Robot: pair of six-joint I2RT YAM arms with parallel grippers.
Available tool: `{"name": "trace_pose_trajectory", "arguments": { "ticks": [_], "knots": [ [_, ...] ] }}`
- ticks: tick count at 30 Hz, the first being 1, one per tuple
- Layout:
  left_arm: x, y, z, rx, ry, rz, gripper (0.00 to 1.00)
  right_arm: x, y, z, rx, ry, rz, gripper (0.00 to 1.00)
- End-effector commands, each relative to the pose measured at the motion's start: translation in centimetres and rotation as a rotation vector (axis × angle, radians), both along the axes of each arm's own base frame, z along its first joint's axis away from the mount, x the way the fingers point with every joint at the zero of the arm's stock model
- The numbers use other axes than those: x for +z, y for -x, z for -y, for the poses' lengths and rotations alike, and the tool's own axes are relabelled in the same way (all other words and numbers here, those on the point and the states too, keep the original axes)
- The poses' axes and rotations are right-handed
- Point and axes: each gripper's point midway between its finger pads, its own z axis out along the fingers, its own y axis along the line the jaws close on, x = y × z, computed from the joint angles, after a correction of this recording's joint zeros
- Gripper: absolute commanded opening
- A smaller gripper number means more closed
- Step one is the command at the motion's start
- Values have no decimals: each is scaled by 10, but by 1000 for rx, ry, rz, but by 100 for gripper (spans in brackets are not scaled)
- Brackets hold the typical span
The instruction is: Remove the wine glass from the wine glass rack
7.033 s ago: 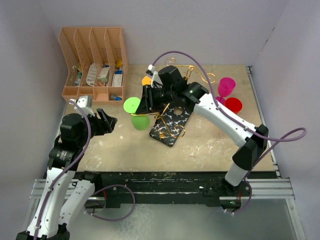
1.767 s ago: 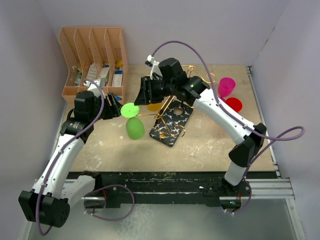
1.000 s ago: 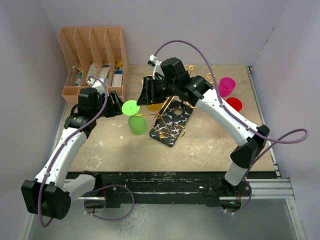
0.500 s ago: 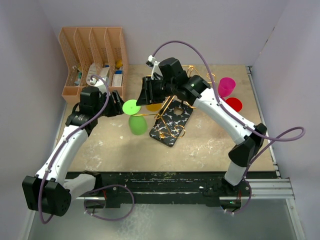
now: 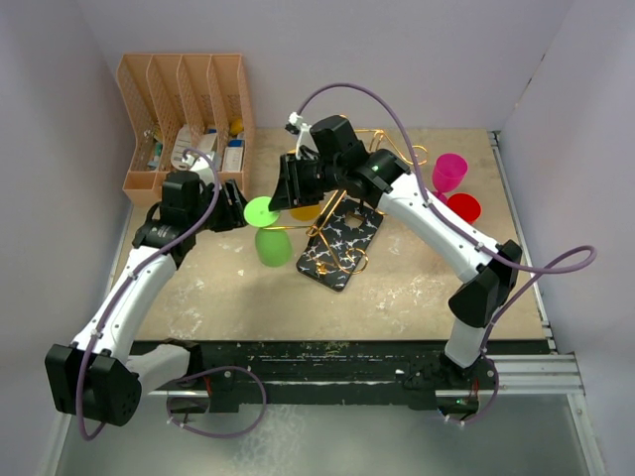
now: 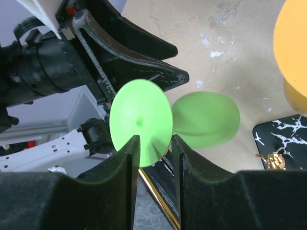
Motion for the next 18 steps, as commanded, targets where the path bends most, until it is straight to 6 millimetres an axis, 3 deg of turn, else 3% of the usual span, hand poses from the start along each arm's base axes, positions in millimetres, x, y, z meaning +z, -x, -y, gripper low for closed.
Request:
{"name": "trace_pose_trajectory", "arguments": {
  "ticks": [1,8,18],
  "knots": [
    [29,-11,8,-29,18,97,59,30,5,-8,56,-92,68,34],
    [28,-11,8,-29,15,95,59,39,10,-10,78,-126,71,29],
    [26,-12,10,-29,11,90,59,38,18,-10,109,-135,55,12]
  ]
}}
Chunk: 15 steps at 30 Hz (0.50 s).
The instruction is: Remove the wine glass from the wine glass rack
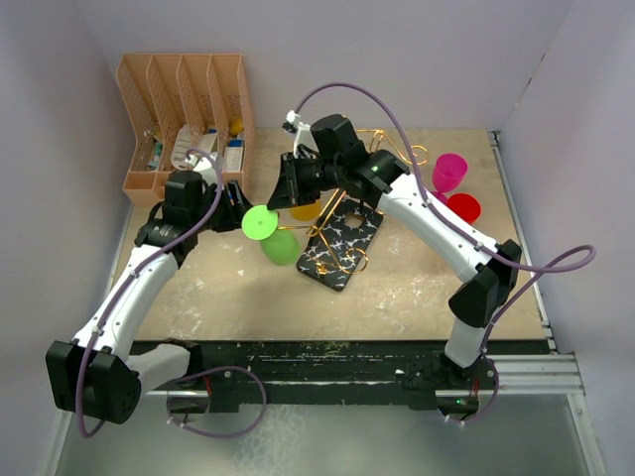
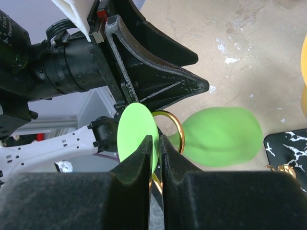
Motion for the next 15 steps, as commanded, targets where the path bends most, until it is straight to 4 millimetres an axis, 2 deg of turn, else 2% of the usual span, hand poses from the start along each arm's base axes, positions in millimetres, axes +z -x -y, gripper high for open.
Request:
{"name": "trace_pose_trajectory", "arguments": {
  "ticks": [1,12,14,15],
  "knots": [
    [31,-11,5,-16,14,102,59,28,14,1,55,-73,44,12],
    [32,-12,7,-16,11,103,59,30,23,3,80,-83,31,12],
    [32,-12,6,-11,8,103,59,31,23,3,76,-86,32,7],
    [33,-12,5,-7,6,104,59,32,24,4,72,-89,31,0]
  ]
}}
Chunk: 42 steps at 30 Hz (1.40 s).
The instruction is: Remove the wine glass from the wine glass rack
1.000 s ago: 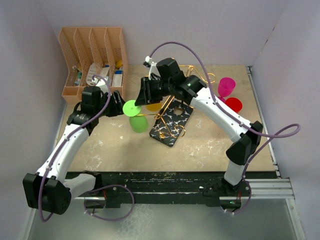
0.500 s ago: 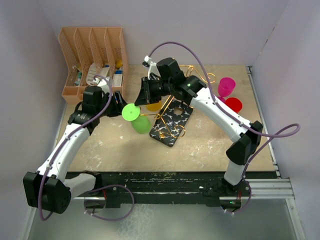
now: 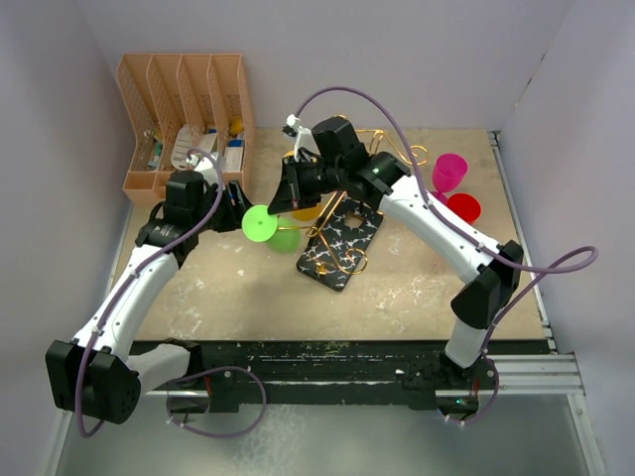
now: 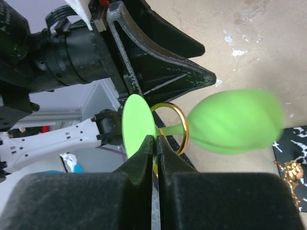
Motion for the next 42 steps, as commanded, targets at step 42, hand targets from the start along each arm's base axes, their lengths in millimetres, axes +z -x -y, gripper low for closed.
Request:
{"name": "trace_pose_trajectory", "arguments": {
  "ticks": [42],
  "knots": [
    [115,28,-56,282,-47,251,64,99,-46,38,-240,-243,209,0]
  ]
}}
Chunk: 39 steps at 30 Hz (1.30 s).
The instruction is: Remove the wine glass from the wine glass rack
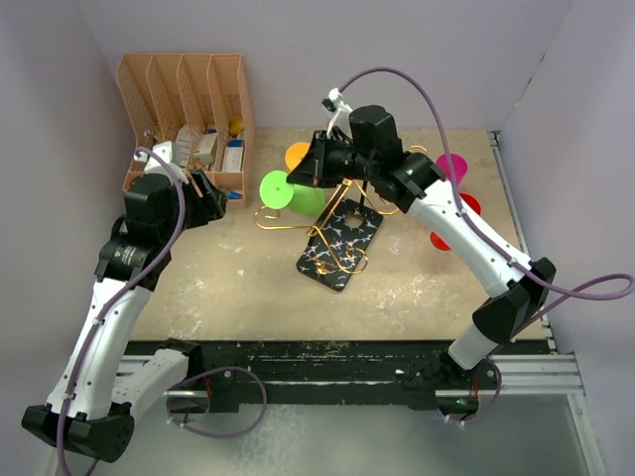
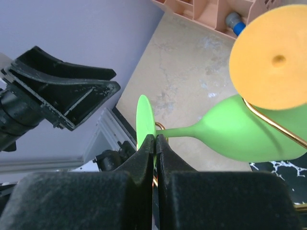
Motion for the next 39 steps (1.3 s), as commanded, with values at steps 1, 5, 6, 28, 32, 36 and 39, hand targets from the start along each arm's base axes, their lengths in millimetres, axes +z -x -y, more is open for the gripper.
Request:
{"name": "trace_pose_trajectory", "arguments": {
  "ticks": [1,5,6,28,32,36,39],
  "knots": [
    [24,7,2,-3,41,59,64,52,-7,-7,7,-137,100,0],
    [24,11,5,-14,57,59,64,62,-7,-13,35,-216,67,0],
    [24,11,5,-17,60,59,64,64,-8,-15,38,-231,60,0],
    [33,41,-1,-4,90,72,64,93,-2,-46,241,-452,67,0],
    [44,55,-5,8,116,101,64,119,6,-39,265,-459,179,0],
    [58,64,0,-17,160,140,65,149,12,-21,230,-412,347,0],
    [68,68,13,-83,215,161,67,174,15,4,148,-323,523,0]
  ]
}}
